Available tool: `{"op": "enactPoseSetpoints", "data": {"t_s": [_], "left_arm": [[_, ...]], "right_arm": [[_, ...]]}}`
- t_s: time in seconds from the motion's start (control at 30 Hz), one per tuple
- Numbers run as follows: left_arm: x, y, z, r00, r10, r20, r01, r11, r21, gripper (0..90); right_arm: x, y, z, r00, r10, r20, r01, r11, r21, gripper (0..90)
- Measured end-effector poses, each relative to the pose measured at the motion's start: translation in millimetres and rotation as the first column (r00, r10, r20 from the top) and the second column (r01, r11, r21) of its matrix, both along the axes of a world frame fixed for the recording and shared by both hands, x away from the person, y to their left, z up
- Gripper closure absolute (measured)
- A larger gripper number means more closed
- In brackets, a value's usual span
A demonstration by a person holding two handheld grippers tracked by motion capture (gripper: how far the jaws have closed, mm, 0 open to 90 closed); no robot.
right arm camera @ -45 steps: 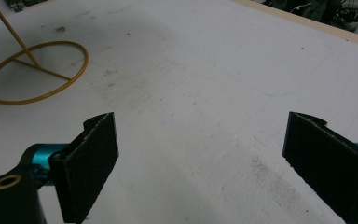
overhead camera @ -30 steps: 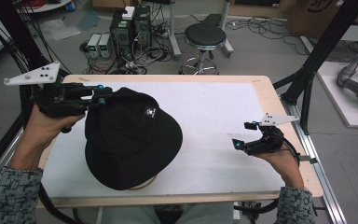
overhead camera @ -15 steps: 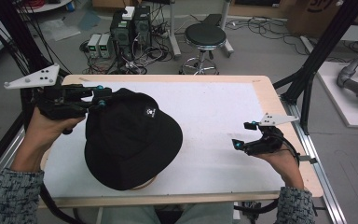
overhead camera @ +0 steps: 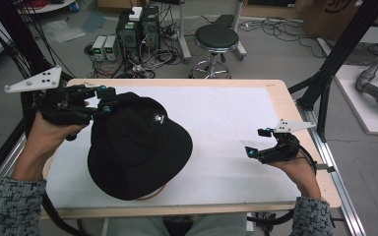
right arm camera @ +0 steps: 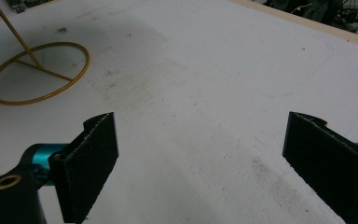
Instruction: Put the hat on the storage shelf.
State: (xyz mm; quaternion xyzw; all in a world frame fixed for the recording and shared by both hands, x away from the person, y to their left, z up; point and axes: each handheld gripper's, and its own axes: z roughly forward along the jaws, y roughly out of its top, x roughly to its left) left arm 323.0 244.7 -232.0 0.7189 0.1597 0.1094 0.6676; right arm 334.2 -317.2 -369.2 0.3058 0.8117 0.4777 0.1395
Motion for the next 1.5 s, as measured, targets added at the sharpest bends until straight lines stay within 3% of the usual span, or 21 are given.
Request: {"op": "enactPoseSetpoints", "data": {"t_s": [0.5,0.7,0.87,1.03,1.23,1.5], "left_arm": [[-2.7,15.5,2.2,0.999,0.044,0.012,-0.043,0.9981,-0.043,41.1],[-4.8,25.6,3.9,0.9961,0.085,0.024,-0.084,0.9953,-0.047,40.4],[-6.3,36.3,3.1,0.9891,0.144,0.032,-0.142,0.9889,-0.042,39.8],[-7.9,47.7,0.7,0.9729,0.227,0.043,-0.227,0.9738,-0.022,38.0],[-9.3,61.0,-4.3,0.9489,0.312,0.051,-0.312,0.9502,-0.007,35.5],[-11.1,73.9,-15.5,0.9185,0.393,0.046,-0.394,0.919,0.017,34.0]], "right_arm": [[0.1,0.5,0.1,1.0,-0.001,-0.003,0.001,1.0,0.002,10.1],[1.0,1.4,-0.2,1.0,0.004,0.0,-0.004,1.0,0.001,10.1],[1.1,1.2,-0.2,1.0,0.003,0.0,-0.003,1.0,0.001,10.1],[1.1,1.5,-0.3,1.0,0.003,0.001,-0.003,1.0,0.001,10.1],[1.5,1.7,-0.4,1.0,0.002,0.0,-0.002,1.0,0.001,10.1],[4.6,2.6,-1.4,1.0,0.004,-0.002,-0.004,1.0,0.002,10.1]]}}
